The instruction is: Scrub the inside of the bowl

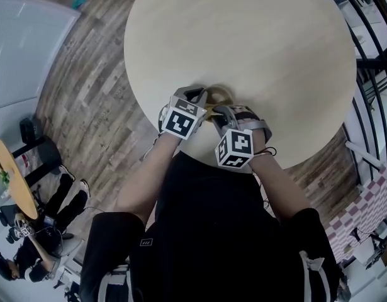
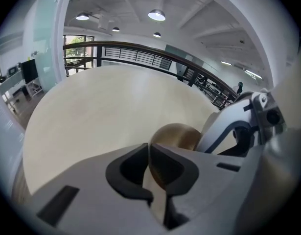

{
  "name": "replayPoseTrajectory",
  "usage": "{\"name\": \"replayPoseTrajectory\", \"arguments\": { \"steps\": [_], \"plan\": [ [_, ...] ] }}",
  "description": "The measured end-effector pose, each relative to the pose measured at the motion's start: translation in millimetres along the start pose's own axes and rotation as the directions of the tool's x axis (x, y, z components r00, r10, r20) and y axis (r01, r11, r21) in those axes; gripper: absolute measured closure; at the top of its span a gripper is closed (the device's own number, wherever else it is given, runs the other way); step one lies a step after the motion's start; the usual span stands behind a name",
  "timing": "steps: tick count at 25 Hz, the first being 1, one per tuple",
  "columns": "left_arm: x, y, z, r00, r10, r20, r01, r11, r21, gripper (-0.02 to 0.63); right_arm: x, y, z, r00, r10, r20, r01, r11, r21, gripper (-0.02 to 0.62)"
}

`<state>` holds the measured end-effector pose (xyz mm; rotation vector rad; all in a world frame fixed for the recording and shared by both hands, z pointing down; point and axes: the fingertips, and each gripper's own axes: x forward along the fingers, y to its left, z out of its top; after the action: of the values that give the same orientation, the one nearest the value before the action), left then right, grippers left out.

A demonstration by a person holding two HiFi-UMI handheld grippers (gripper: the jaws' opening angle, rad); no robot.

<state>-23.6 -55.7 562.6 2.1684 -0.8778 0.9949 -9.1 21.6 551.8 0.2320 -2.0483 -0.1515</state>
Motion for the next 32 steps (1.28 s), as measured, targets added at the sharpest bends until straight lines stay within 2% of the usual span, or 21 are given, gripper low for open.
{"name": "replayPoseTrajectory", "arguments": {
  "steps": [5,9,11,13,14,15,17,19,21,24,26,27,32],
  "plan": [
    [-2.9,-2.1,-0.3,1.000,0.007,0.010,-0.006,1.000,-0.020,0.586,11.4,-9.6,-6.8,1.000,-0.009,-0.017,0.009,1.000,-0.011,0.520],
    [-11.0,-0.8,-12.2,0.999,0.026,0.026,-0.024,0.996,-0.090,0.584,17.6,-15.4,-7.9,1.000,-0.020,-0.015,0.020,1.000,-0.013,0.520],
    [-15.8,-0.6,-18.9,0.999,0.021,0.025,-0.019,0.997,-0.079,0.581,19.8,-16.6,-7.0,0.999,-0.026,-0.023,0.025,0.999,-0.030,0.520],
    [-20.5,2.0,-18.6,0.999,0.035,0.021,-0.035,0.999,-0.007,0.543,19.2,-16.7,-6.0,0.999,-0.031,-0.028,0.030,0.998,-0.048,0.520],
    [-21.8,3.9,-14.5,0.999,0.038,0.026,-0.039,0.999,0.034,0.490,18.1,-16.8,-6.1,0.999,-0.032,-0.028,0.031,0.998,-0.053,0.520],
    [-22.0,5.4,-8.2,0.999,0.033,0.031,-0.036,0.997,0.074,0.463,16.7,-16.8,-6.8,0.999,-0.033,-0.028,0.031,0.998,-0.057,0.520],
    [-18.5,5.7,6.9,1.000,0.004,0.031,-0.009,0.987,0.159,0.453,13.8,-16.2,-8.9,0.999,-0.035,-0.029,0.032,0.997,-0.072,0.520],
    [-10.8,1.9,18.3,1.000,-0.031,0.007,0.028,0.965,0.260,0.453,11.3,-14.0,-10.3,0.999,-0.033,-0.031,0.030,0.996,-0.086,0.520],
    [0.2,-5.2,23.1,0.997,-0.068,-0.033,0.075,0.932,0.355,0.453,9.3,-11.8,-11.3,0.999,-0.026,-0.030,0.023,0.995,-0.098,0.520],
    [15.8,-12.4,18.9,0.990,-0.107,-0.096,0.138,0.891,0.433,0.464,8.4,-8.8,-12.7,1.000,-0.013,-0.029,0.010,0.994,-0.112,0.520],
    [19.6,-12.8,13.7,0.986,-0.119,-0.117,0.158,0.889,0.429,0.543,8.3,-7.1,-13.7,1.000,-0.011,-0.028,0.008,0.993,-0.120,0.520],
    [19.4,-13.1,11.7,0.985,-0.127,-0.119,0.165,0.897,0.410,0.559,7.8,-6.6,-14.3,1.000,-0.012,-0.027,0.009,0.992,-0.124,0.520],
    [11.1,-12.8,-0.4,0.984,-0.150,-0.095,0.170,0.951,0.260,0.577,9.5,-4.5,-15.2,1.000,-0.009,-0.024,0.005,0.990,-0.144,0.520]
  ]
}}
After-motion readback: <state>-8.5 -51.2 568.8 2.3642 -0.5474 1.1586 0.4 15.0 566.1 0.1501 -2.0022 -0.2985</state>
